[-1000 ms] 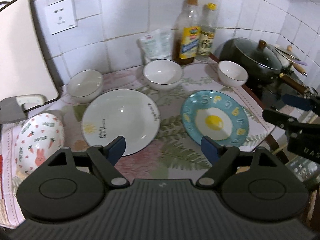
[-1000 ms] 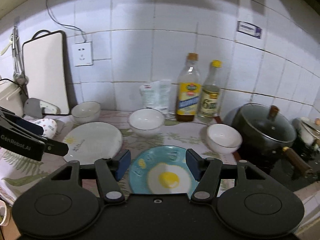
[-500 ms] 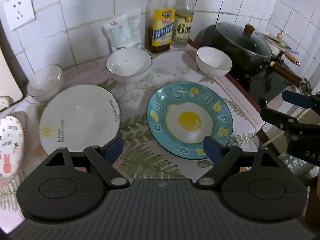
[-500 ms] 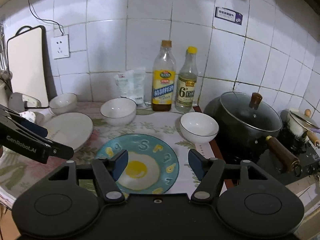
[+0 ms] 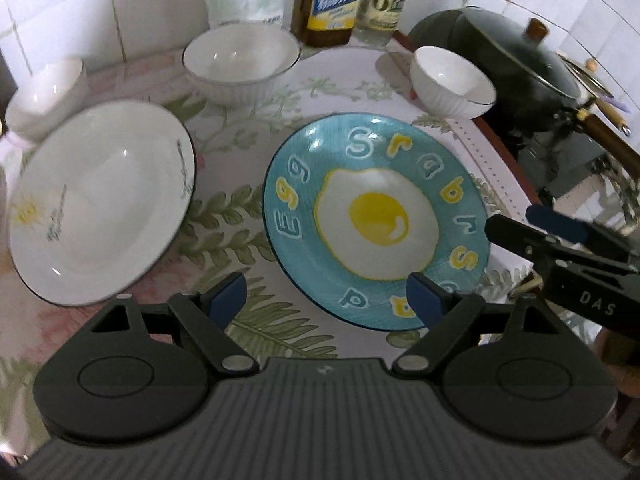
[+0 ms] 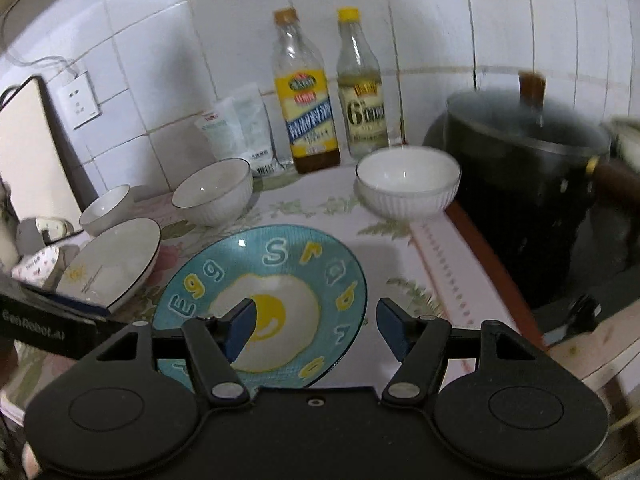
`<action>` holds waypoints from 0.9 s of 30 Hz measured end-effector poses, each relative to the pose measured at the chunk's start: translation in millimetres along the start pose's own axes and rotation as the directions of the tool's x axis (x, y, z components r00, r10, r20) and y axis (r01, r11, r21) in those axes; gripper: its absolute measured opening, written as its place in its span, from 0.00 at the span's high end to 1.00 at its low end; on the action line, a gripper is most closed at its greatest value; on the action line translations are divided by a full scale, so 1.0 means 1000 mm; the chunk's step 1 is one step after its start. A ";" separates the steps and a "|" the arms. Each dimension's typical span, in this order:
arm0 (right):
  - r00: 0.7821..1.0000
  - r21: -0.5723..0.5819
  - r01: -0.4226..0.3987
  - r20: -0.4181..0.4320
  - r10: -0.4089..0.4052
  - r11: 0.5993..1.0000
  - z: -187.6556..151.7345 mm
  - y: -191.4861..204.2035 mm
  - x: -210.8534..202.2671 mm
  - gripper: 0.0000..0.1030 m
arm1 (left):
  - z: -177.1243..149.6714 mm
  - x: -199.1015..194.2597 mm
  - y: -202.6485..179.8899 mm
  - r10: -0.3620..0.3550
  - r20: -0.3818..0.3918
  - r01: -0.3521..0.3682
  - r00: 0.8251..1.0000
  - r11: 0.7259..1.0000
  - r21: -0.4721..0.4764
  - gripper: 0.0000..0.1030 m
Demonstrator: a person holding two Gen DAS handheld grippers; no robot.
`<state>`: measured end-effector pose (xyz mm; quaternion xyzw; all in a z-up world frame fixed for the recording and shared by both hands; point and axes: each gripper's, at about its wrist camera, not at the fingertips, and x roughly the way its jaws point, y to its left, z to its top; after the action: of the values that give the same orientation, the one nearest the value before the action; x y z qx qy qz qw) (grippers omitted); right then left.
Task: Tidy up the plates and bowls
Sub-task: 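Move both grippers to the blue egg-print plate and grasp its rim, then lift the blue egg plate with both grippers and lower it onto the white plate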
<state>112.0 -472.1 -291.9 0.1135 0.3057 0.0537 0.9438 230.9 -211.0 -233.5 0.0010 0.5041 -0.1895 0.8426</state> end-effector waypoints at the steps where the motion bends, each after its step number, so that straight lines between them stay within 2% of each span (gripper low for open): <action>1: 1.000 0.019 -0.008 0.000 0.008 1.000 -0.001 -0.003 0.004 0.31 | -0.001 0.005 0.000 0.002 0.001 -0.002 1.000 1.000 -0.017 0.15; 4: 1.000 0.059 -0.028 -0.001 0.028 0.998 -0.005 -0.010 0.016 0.31 | -0.005 0.018 0.001 0.004 0.010 -0.003 1.000 0.998 -0.055 0.16; 8: 0.999 0.084 -0.036 -0.020 0.037 0.996 -0.006 -0.014 0.032 0.31 | -0.010 0.027 0.003 0.044 0.065 -0.039 0.997 0.996 -0.080 0.17; 11: 0.999 0.096 -0.037 -0.029 0.040 0.995 -0.005 -0.016 0.039 0.34 | -0.010 0.033 0.006 0.048 0.094 -0.039 0.994 0.995 -0.097 0.21; 14: 0.998 0.108 -0.042 -0.034 0.046 0.993 -0.003 -0.019 0.044 0.43 | -0.007 0.039 0.009 0.074 0.109 -0.060 0.991 0.991 -0.119 0.30; 16: 0.998 0.115 -0.033 -0.046 0.039 0.993 -0.003 -0.021 0.047 0.51 | -0.007 0.042 0.012 0.082 0.107 -0.067 0.991 0.988 -0.140 0.47; 18: 0.998 0.123 -0.015 -0.063 0.023 0.992 -0.004 -0.024 0.049 0.67 | -0.008 0.047 0.015 0.080 0.106 -0.063 0.991 0.986 -0.157 0.55; 19: 0.997 0.133 -0.011 -0.074 0.021 0.991 -0.004 -0.026 0.051 0.71 | -0.009 0.047 0.015 0.087 0.117 -0.068 0.989 0.986 -0.155 0.67; 21: 0.994 0.159 -0.019 -0.099 0.036 0.987 -0.007 -0.031 0.055 0.82 | -0.010 0.047 0.014 0.085 0.122 -0.067 0.989 0.987 -0.144 0.73; 22: 0.993 0.173 -0.032 -0.103 0.050 0.984 -0.009 -0.033 0.056 0.82 | -0.010 0.047 0.015 0.070 0.124 -0.052 0.990 0.988 -0.145 0.76; 27: 0.992 0.292 -0.097 -0.053 0.118 0.951 -0.019 -0.047 0.059 0.82 | -0.014 0.048 0.016 0.074 0.143 -0.049 0.987 0.984 -0.171 0.76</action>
<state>149.7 -503.8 -351.8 0.2646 0.3365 0.0637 0.9015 244.8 -208.4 -284.4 -0.0682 0.4536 -0.1200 0.8805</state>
